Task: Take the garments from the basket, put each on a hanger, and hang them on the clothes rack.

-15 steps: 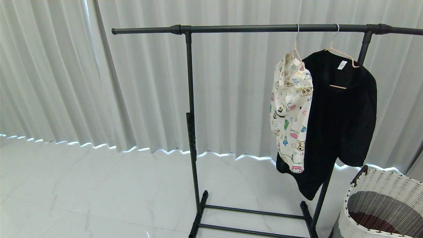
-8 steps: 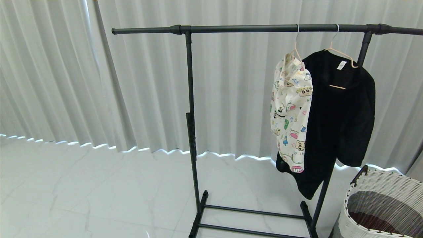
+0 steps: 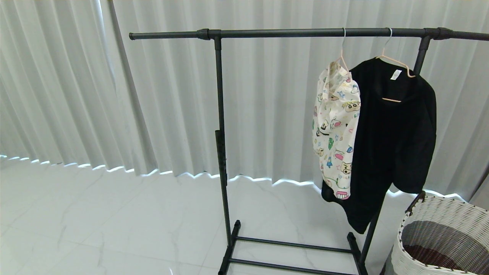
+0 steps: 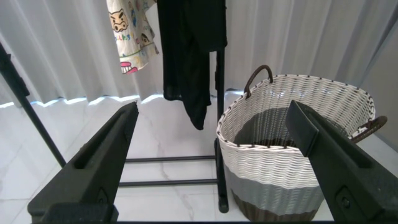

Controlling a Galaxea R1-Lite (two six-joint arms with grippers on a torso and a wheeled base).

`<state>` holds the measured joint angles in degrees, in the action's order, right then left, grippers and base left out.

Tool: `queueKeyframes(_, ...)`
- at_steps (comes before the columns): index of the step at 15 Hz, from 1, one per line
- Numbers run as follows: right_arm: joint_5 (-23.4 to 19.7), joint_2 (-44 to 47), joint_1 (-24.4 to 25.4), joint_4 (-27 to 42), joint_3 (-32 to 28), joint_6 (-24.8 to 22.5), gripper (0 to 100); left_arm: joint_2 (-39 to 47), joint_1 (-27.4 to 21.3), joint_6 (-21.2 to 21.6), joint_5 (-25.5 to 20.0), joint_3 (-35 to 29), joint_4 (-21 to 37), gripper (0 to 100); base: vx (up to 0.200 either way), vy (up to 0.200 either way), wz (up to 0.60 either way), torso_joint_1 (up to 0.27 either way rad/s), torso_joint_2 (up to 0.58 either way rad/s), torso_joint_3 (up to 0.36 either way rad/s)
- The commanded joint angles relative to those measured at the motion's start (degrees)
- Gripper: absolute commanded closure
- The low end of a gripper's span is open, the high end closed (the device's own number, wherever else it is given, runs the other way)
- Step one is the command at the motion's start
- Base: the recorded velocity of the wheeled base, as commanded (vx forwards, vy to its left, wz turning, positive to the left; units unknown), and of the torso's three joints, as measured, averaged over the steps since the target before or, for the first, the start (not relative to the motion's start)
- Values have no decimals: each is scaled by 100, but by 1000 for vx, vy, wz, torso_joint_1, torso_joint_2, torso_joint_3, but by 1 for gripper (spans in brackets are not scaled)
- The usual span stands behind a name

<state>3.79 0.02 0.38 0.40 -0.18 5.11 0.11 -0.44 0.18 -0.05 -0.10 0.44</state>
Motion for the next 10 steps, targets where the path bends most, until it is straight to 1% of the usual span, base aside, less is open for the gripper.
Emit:
queueKeyframes(1,-1,-2,6,-5,1,-1,0,-2,9,-1,-4,1,0,0,0,0,0,0,0,0)
queueKeyframes(10,-1,-2,-3,-5,1,-1,0,-2,0,-1,-4,1,0,0,0,0,0,0,0,0)
